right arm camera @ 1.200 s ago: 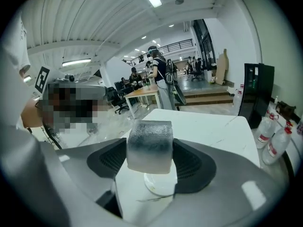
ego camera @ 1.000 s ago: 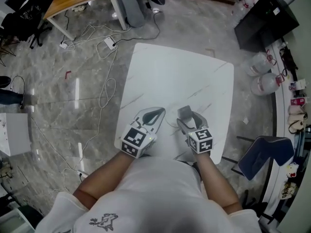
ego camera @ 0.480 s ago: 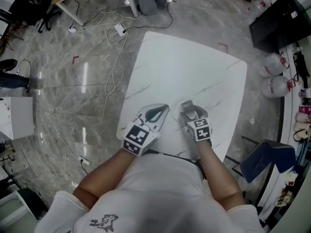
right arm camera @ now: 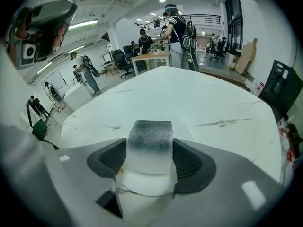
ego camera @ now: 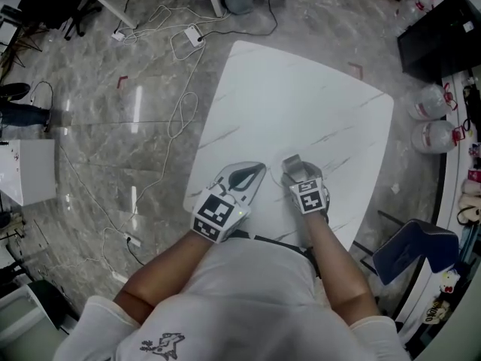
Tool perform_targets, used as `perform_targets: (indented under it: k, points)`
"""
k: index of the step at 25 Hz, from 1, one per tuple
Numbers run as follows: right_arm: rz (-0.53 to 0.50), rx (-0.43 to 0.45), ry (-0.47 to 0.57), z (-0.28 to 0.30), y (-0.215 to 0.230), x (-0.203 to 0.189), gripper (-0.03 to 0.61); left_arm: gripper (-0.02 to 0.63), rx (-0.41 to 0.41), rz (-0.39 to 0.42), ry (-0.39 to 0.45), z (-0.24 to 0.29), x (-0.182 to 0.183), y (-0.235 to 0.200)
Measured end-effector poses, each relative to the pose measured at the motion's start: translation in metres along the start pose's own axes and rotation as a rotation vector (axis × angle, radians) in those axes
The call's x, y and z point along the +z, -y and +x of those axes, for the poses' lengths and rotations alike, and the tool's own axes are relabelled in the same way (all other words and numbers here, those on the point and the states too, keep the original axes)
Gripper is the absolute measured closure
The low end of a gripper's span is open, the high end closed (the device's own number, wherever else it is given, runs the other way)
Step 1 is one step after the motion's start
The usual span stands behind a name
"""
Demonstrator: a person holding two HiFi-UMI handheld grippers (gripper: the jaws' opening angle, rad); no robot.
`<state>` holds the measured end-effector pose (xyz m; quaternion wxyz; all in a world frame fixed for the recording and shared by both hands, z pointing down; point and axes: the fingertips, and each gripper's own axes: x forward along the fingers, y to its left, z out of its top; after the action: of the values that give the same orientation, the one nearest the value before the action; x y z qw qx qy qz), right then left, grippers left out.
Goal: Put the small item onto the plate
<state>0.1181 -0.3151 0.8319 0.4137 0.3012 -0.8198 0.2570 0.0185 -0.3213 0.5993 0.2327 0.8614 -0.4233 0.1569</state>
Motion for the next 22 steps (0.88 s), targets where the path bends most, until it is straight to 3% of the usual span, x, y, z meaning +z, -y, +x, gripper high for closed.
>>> perform_targets:
  k: [22]
  points:
    - [-0.069, -0.039, -0.027, 0.015, 0.006, -0.007, 0.285, 0.617, 0.02, -0.027, -0.041, 0.0, -0.015, -0.019]
